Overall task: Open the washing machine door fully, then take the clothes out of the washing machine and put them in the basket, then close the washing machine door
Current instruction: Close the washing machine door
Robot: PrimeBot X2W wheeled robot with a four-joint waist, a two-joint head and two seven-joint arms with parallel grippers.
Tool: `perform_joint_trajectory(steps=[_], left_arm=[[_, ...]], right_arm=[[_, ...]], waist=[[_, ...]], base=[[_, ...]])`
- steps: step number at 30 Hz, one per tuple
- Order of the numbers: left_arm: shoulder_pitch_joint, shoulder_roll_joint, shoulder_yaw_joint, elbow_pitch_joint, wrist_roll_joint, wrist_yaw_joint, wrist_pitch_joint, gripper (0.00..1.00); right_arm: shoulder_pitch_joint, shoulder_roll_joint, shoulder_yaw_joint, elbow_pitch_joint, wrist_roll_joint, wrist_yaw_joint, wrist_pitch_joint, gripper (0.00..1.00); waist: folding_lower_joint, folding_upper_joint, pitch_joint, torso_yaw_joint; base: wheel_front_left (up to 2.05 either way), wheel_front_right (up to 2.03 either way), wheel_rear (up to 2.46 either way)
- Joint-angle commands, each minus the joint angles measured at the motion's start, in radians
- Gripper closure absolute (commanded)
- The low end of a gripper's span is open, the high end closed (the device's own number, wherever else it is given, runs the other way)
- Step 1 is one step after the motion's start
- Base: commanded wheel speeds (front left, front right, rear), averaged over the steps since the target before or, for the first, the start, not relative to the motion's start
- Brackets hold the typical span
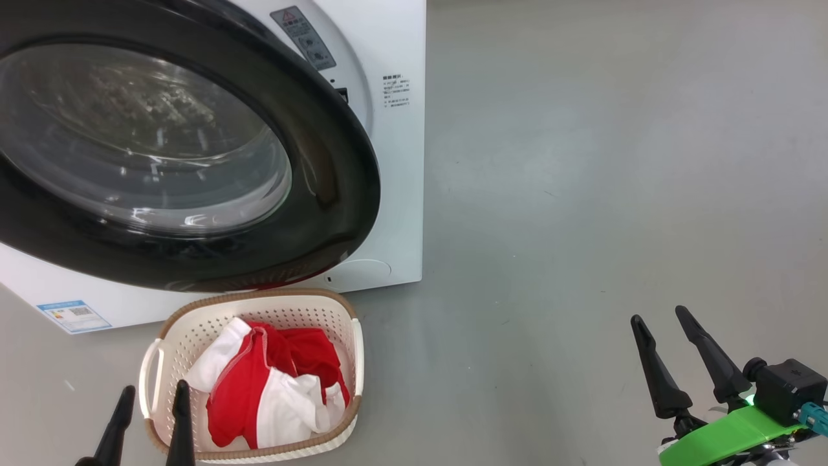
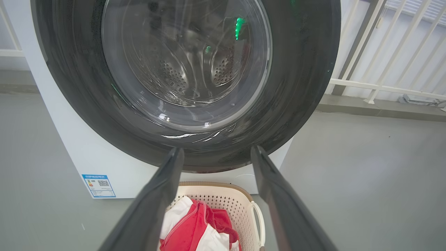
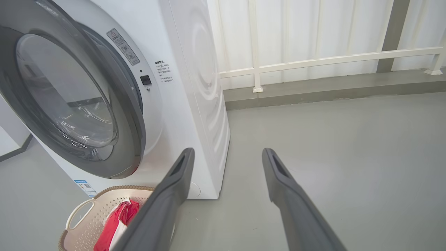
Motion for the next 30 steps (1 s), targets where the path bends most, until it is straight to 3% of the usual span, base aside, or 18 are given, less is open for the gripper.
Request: perform_joint_trajectory(steps=[1,30], left_arm=[[-0.008,0.002,0.040,-0.030,0.013,-0.006,-0.012,0.00],[-0.021,-0.020,0.036,-0.022,0.021,-0.006,-0.012,0.00]], right_arm=[[-0.003,-0.021,0.014,-0.023,-0.006,0.006,-0.006,0.00],[-0.005,-0.016,0.014,-0.029,-0.017,0.006,-0.006,0.00]], waist=[[0.0000,0.0000,-0.001,0.000],[0.0000,0.0000,0.006,0.029]], base=[[0.00,0.00,0.00],[0.00,0.00,0.00]])
